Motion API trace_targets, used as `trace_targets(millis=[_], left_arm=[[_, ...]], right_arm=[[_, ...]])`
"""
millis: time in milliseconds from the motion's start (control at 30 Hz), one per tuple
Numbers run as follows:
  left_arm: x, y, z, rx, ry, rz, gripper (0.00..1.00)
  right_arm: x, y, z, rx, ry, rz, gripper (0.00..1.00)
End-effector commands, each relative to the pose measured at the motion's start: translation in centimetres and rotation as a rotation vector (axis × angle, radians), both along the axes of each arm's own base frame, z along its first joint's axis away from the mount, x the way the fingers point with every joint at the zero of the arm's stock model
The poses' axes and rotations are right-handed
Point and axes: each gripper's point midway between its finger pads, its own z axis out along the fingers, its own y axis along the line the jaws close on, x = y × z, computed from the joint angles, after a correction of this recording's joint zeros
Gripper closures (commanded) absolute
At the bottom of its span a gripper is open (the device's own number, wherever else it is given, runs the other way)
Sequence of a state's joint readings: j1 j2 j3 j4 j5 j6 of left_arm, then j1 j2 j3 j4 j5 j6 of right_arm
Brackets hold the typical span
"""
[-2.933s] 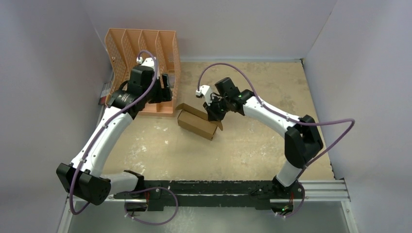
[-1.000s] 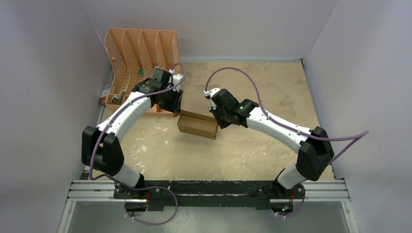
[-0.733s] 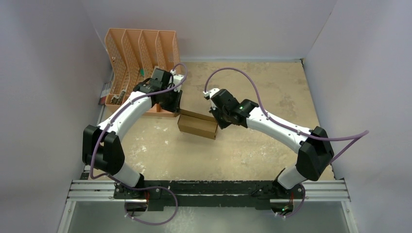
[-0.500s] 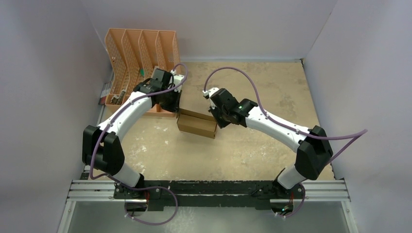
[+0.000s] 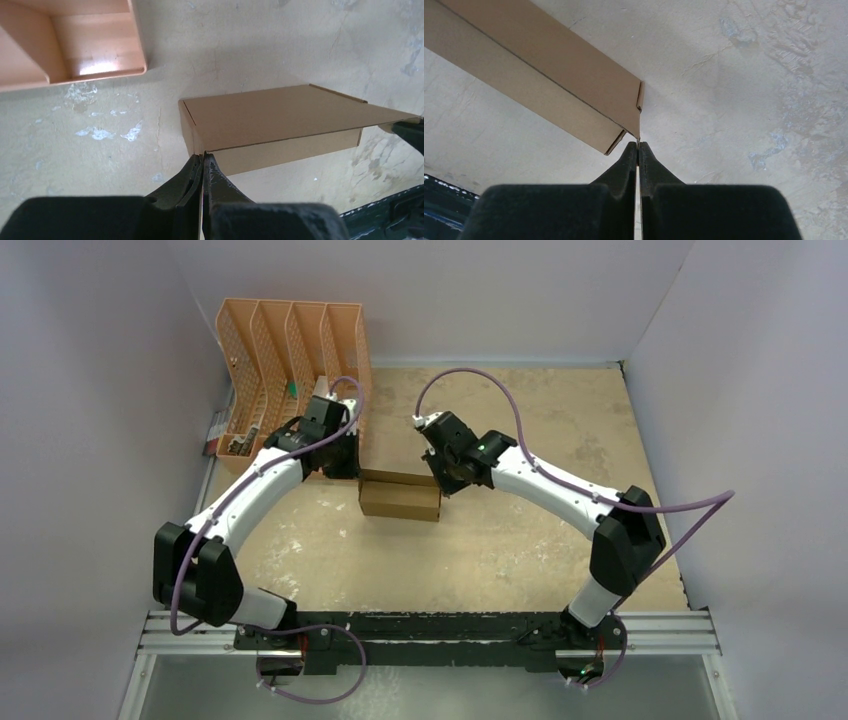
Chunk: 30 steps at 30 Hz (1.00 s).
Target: Fold the paper box
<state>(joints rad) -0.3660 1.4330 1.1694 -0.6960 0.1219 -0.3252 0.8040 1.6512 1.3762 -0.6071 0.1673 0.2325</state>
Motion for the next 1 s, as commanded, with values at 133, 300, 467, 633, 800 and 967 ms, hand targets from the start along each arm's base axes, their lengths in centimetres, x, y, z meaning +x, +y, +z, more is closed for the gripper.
trace_targets(millis=[133, 300, 467, 633, 800, 967], left_arm=[[1.7, -1.1, 3.6, -0.176, -0.083, 0.254, 1.0], [1.3, -1.4, 3.5, -0.193, -0.07, 0.259, 1.0], [0.6, -1.5, 2.7, -0.186, -0.059, 0.251, 1.0], [-0.1, -1.4, 2.0, -0.157, -0.058, 0.238, 1.0], [-0.5, -1.6, 1.5, -0.154, -0.049, 0.236, 1.0], [-0.6, -1.9, 1.5, -0.166, -0.053, 0.236, 1.0]], right_arm=[[0.7, 1.2, 1.4, 0.033, 0.043, -0.129, 1.0], [0.6, 1.2, 1.0, 0.034, 0.067, -0.188, 1.0], [1.4, 0.7, 1.3, 0.023, 0.044, -0.27, 1.0], [1.7, 1.0, 1.4, 0.052, 0.049, -0.338, 1.0], [1.9, 0.9, 0.6, 0.041, 0.065, -0.403, 1.0], [2.2, 0.5, 0.2, 0.029, 0.06, -0.464, 1.0]])
